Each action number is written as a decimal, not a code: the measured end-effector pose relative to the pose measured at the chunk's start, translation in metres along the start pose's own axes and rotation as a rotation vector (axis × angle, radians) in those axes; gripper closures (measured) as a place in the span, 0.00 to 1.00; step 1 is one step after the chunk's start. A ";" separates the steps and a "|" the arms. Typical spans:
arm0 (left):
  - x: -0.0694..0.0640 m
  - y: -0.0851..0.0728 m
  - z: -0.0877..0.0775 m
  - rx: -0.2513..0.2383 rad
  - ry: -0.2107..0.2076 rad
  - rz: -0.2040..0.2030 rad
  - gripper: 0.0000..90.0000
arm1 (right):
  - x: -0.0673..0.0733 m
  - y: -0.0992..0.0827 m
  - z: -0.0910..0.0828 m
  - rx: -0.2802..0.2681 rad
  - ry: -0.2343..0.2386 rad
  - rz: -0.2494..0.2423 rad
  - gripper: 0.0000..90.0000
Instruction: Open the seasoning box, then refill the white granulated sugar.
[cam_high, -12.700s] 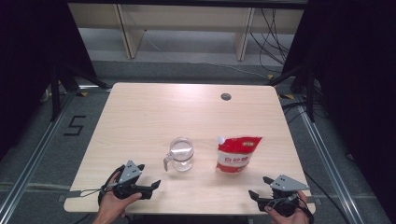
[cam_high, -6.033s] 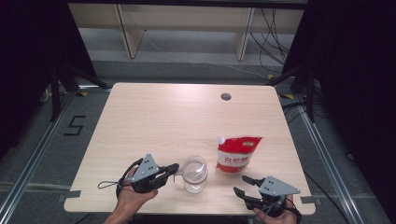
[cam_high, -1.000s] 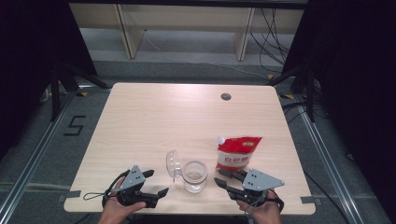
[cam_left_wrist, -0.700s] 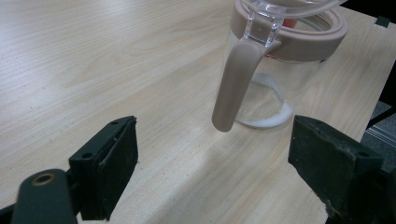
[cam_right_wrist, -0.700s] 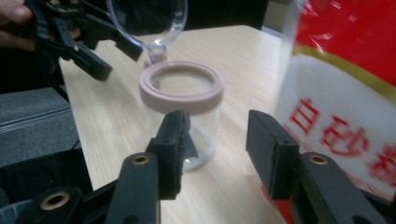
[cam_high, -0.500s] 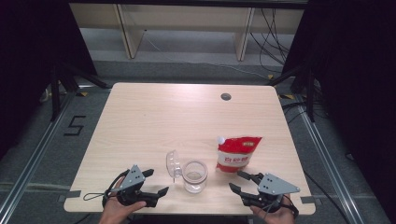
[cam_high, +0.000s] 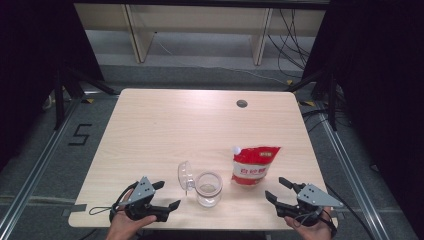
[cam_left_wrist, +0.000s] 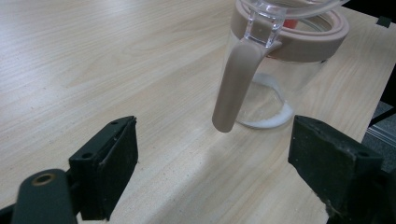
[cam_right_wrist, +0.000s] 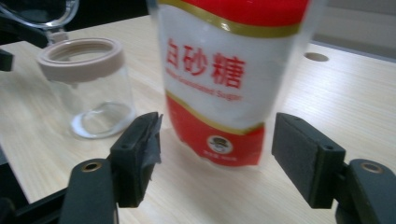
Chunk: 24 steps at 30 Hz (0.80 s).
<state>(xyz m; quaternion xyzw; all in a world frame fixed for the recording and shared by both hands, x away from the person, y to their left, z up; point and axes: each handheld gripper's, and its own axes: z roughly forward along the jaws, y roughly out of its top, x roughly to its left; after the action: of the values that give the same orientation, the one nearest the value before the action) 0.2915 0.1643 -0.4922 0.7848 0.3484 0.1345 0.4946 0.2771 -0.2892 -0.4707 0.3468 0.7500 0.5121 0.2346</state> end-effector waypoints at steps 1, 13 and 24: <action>0.000 0.000 0.000 0.001 -0.001 0.012 0.17 | 0.000 0.000 0.000 0.000 0.000 0.000 0.36; 0.001 0.000 -0.001 0.006 -0.002 0.034 0.17 | -0.024 -0.003 0.006 0.021 -0.029 0.013 0.25; -0.001 -0.002 0.000 0.018 -0.009 0.042 0.17 | -0.048 0.000 0.031 0.000 0.081 -0.074 0.22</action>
<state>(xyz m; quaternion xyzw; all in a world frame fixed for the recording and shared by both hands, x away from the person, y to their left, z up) 0.2899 0.1644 -0.4942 0.7969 0.3309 0.1380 0.4863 0.3307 -0.3072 -0.4817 0.2980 0.7712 0.5165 0.2229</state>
